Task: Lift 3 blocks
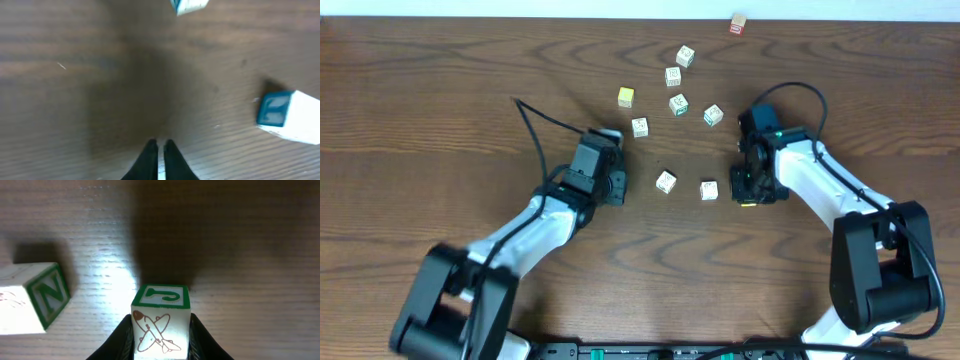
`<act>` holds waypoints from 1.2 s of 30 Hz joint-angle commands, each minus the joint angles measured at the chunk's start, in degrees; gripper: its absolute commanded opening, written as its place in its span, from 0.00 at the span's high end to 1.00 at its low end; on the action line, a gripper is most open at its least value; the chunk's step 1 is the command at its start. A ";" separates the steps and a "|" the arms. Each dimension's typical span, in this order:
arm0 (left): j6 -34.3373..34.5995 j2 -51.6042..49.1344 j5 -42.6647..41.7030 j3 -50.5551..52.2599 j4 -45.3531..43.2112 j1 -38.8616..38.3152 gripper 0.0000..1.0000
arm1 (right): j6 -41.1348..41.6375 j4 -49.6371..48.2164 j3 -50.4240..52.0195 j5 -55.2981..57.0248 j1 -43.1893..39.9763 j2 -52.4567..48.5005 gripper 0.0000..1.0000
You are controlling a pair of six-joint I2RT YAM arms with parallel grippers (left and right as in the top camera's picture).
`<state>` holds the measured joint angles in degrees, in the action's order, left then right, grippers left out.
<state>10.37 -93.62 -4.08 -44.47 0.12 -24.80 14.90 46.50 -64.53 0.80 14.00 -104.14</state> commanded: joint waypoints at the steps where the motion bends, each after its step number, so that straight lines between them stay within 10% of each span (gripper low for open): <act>1: 0.26 -2.34 -4.39 -1.42 -2.60 0.04 0.93 | 0.92 -2.64 2.56 -3.58 0.35 -0.55 0.99; 29: 2.16 -6.36 -12.83 -1.42 -10.58 -8.87 0.93 | -2.97 -6.45 3.85 -9.42 5.27 -0.55 0.98; 36: 2.16 -6.36 -12.83 -1.42 -10.51 -8.87 0.92 | -2.95 -6.69 3.85 -7.69 4.63 -0.55 0.74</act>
<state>12.21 -99.29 -16.60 -44.71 -10.50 -33.80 12.73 39.79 -62.28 -8.69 18.59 -103.63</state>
